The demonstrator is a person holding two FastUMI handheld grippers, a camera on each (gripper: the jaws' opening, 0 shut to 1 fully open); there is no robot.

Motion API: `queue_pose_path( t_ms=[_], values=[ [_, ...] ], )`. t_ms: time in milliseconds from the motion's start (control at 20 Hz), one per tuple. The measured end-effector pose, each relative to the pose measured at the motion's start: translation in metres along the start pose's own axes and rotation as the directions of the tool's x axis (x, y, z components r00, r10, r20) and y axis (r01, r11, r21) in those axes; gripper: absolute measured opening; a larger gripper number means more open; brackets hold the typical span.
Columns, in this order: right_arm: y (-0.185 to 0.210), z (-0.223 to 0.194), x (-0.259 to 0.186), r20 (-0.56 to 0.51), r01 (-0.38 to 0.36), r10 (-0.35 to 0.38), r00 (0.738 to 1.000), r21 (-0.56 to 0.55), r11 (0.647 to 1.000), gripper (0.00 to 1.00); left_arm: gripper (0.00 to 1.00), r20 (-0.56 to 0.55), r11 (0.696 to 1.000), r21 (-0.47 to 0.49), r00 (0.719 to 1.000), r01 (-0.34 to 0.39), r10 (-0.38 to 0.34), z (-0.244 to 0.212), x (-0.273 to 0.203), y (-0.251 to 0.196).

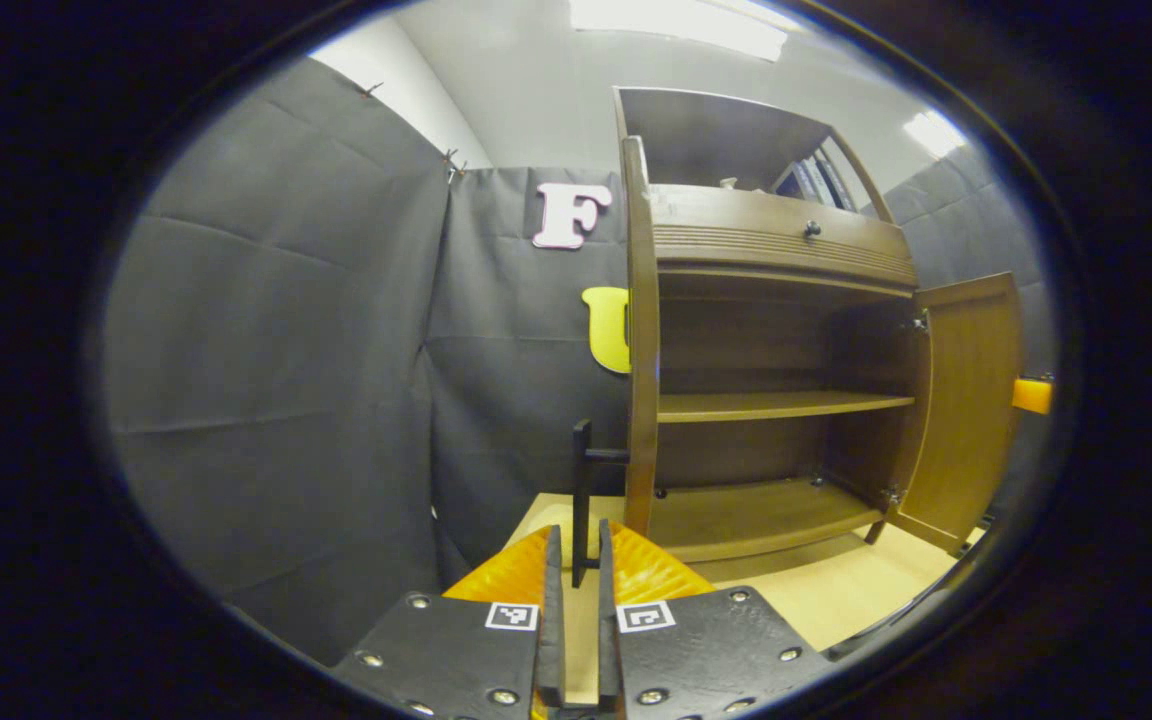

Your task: Open the right door of the double-door shoe cabinet with the right hand, and open the left door with the left hand.

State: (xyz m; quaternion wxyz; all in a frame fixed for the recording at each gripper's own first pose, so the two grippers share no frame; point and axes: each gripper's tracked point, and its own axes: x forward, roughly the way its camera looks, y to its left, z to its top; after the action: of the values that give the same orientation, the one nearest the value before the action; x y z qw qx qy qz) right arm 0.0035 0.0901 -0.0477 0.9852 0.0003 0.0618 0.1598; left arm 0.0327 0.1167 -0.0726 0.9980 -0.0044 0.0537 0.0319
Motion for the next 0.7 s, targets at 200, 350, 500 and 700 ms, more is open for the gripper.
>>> queue_pose_path(
  t_ms=[200,350,500,700],
  values=[
    [-0.034,0.007,-0.015,-0.007,0.054,-0.054,0.999,0.006,0.999,1.0,0.14,0.03,0.999,0.031,1.0,-0.007,0.007,0.03,-0.032,-0.039],
    [-0.048,0.012,-0.025,-0.007,0.074,-0.073,0.997,0.013,0.997,0.96,0.15,0.027,1.0,0.026,1.0,0.014,-0.015,0.041,-0.052,-0.077],
    [-0.059,0.016,-0.039,0.012,0.091,-0.091,0.996,0.015,0.996,1.0,0.15,0.047,1.0,0.023,0.999,0.019,-0.02,0.054,-0.074,-0.107],
    [-0.067,0.017,-0.055,0.036,0.11,-0.111,0.993,0.015,0.994,0.96,0.15,0.087,0.999,0.038,0.996,0.015,-0.019,0.073,-0.098,-0.125]
  ],
)
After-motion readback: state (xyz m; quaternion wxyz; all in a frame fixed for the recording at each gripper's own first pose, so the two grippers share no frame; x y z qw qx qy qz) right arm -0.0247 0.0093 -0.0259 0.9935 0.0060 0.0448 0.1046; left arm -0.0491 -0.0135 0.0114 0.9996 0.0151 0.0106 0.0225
